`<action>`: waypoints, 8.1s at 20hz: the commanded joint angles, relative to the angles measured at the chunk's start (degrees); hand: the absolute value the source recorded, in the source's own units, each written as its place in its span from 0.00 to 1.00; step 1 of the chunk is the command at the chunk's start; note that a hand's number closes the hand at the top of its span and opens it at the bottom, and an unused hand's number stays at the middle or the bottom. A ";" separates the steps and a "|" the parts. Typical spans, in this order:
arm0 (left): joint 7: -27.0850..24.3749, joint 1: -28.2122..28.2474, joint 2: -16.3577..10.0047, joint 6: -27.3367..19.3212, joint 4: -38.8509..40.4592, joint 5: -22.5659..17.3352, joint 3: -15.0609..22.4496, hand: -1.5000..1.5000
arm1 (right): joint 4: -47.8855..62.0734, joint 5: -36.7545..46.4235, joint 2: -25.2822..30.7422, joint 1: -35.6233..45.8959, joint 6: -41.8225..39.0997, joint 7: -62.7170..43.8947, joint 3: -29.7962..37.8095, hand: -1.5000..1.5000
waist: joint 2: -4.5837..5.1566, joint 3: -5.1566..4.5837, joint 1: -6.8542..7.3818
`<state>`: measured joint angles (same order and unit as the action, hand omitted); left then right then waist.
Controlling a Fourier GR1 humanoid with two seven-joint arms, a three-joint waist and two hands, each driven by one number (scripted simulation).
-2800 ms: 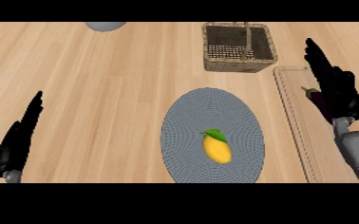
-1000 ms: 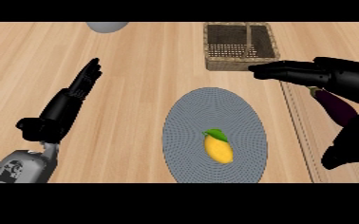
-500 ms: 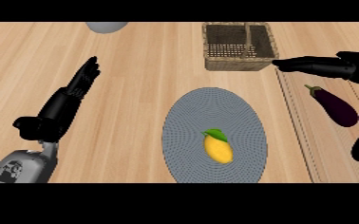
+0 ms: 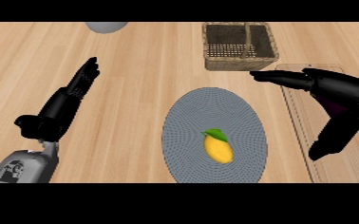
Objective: Pick the lemon from the placemat and place it in the basket
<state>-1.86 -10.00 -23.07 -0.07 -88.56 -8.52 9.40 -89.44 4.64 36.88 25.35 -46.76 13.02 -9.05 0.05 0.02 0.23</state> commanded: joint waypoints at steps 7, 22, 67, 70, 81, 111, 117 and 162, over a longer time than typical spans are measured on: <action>1.22 -1.74 3.51 2.52 0.12 2.58 -3.18 0.50 | 5.11 12.83 -10.49 -2.58 5.29 8.27 -2.75 0.00 | -0.01 -0.01 -0.07; 2.07 -0.41 5.40 6.75 -0.58 5.56 -7.95 0.50 | 6.92 20.96 -15.88 -9.22 9.46 17.87 -3.52 0.00 | -0.08 -0.01 -0.30; 5.16 -2.49 13.99 10.74 -2.09 13.61 -11.21 0.50 | 9.89 46.65 -25.51 -11.86 14.38 17.21 -14.44 1.00 | -0.09 -0.02 -0.46; 1.05 4.02 11.70 14.23 -4.06 11.75 -13.28 0.50 | 18.87 46.76 -25.50 -5.50 14.88 21.41 -11.83 1.00 | -0.03 -0.01 0.08; 4.02 2.07 12.40 12.10 -3.71 12.56 -13.81 0.50 | 0.99 61.12 -36.46 -9.32 17.39 -16.72 -13.38 1.00 | -1.66 -0.42 -2.96; 2.65 -0.17 11.33 14.71 -0.68 10.78 -15.20 0.50 | -41.18 31.25 -36.85 24.51 38.28 -92.13 -20.47 1.00 | -0.69 -0.22 -0.42; 6.47 -2.76 12.84 12.86 -2.62 12.24 -13.50 0.50 | -26.52 31.32 -36.85 35.70 37.67 -87.93 -10.86 1.00 | -0.42 -0.13 -0.01; 4.13 -3.07 14.95 11.74 -0.84 14.97 -12.65 0.50 | 33.80 31.45 -21.81 40.55 67.20 -32.24 24.75 0.00 | 0.26 -0.01 0.40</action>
<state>1.31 -10.35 -8.93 13.00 -91.33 5.49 -3.42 -59.19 38.82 14.07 65.34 17.56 -23.76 12.64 0.23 0.00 0.79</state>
